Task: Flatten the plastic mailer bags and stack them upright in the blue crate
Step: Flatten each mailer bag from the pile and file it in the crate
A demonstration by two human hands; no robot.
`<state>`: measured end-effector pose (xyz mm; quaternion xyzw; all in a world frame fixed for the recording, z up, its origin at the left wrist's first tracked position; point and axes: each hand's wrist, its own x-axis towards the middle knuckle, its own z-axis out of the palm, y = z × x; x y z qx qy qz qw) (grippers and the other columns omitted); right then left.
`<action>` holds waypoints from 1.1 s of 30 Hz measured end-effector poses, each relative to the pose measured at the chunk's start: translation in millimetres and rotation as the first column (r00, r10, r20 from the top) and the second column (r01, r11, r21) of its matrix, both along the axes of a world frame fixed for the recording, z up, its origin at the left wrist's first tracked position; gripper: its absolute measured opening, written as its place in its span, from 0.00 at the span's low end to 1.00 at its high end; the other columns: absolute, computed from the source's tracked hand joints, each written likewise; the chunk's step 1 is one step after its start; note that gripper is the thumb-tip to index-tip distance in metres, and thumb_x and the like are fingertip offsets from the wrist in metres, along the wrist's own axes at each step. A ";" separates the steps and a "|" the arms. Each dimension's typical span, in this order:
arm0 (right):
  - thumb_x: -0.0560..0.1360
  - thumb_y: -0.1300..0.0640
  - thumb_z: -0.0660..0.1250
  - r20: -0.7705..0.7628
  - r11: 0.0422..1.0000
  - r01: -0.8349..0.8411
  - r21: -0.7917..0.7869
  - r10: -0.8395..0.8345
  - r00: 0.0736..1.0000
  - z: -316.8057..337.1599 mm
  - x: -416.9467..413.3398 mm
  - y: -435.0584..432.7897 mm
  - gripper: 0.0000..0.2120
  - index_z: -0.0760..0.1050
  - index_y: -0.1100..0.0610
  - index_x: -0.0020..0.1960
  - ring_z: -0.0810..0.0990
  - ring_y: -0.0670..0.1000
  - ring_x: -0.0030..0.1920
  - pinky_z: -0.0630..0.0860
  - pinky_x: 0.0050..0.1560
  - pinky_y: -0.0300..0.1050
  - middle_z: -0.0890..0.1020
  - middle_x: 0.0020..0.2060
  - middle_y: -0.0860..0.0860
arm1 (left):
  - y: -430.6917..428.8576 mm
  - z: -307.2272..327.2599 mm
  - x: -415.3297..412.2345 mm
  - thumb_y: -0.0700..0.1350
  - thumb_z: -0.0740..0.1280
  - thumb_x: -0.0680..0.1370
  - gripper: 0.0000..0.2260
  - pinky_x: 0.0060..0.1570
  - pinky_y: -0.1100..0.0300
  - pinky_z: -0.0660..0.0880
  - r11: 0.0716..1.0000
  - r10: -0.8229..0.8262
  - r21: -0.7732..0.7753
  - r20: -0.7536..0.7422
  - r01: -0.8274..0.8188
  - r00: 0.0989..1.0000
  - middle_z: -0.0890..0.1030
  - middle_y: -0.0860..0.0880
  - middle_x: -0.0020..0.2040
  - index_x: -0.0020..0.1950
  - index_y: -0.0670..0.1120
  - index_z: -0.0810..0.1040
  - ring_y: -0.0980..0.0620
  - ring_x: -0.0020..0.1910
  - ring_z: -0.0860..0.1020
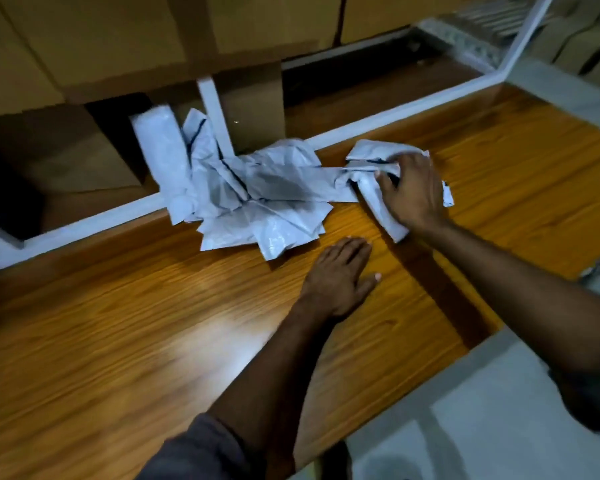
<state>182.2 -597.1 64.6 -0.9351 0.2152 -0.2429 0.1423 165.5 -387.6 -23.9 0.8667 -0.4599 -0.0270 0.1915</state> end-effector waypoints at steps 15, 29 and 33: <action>0.83 0.41 0.56 -0.558 0.990 0.033 0.137 0.049 0.829 -21.7 124.1 -109.7 0.30 0.58 0.56 0.79 0.56 0.69 0.77 0.54 0.75 0.70 0.58 0.78 0.64 | -9.7 -1.9 4.8 0.67 0.52 0.84 0.29 0.76 0.49 0.57 0.996 0.088 0.022 -0.026 -0.088 0.996 0.58 0.58 0.83 0.82 0.57 0.59 0.57 0.82 0.52; 0.86 0.44 0.51 0.182 0.945 -0.318 -0.084 0.328 0.927 37.4 -38.3 45.0 0.22 0.74 0.61 0.59 0.75 0.61 0.51 0.70 0.49 0.54 0.76 0.50 0.59 | 50.3 4.2 -19.4 0.62 0.54 0.85 0.26 0.78 0.50 0.56 0.997 0.062 -0.039 -0.069 -0.065 0.996 0.63 0.54 0.81 0.80 0.53 0.66 0.55 0.81 0.56; 0.85 0.46 0.58 0.082 0.868 -0.495 -0.039 0.497 0.864 -0.3 -118.8 138.8 0.19 0.75 0.60 0.62 0.76 0.58 0.55 0.73 0.51 0.52 0.78 0.52 0.56 | 138.9 2.1 -55.5 0.61 0.55 0.85 0.24 0.77 0.52 0.58 0.988 0.149 -0.040 -0.055 -0.151 0.987 0.66 0.54 0.80 0.79 0.53 0.68 0.53 0.80 0.60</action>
